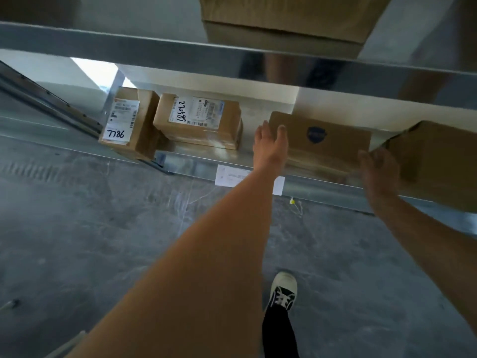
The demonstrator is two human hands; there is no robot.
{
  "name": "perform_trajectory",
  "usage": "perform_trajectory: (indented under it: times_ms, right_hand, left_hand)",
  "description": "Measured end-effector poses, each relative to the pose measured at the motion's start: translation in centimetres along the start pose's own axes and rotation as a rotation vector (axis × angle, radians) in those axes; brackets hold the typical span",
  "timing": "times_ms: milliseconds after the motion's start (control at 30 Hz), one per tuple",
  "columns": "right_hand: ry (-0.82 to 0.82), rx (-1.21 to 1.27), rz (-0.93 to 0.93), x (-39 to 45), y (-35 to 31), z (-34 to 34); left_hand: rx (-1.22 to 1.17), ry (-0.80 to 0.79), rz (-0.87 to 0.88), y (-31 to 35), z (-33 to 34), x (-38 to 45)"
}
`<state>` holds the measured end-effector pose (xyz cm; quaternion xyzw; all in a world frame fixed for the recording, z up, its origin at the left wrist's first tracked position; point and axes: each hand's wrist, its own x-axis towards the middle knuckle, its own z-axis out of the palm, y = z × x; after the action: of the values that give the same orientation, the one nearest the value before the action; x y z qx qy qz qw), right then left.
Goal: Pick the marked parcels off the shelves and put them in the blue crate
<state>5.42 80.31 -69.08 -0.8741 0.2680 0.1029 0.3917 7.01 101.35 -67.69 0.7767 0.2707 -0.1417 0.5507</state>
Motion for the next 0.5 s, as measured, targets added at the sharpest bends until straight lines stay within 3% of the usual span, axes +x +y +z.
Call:
perform_trajectory:
  times_ms: [500]
  right_hand:
    - [-0.138, 0.344, 0.167, 2.9, 0.6, 2.4]
  left_hand:
    - [-0.126, 0.156, -0.154, -0.7, 2.7, 1.1]
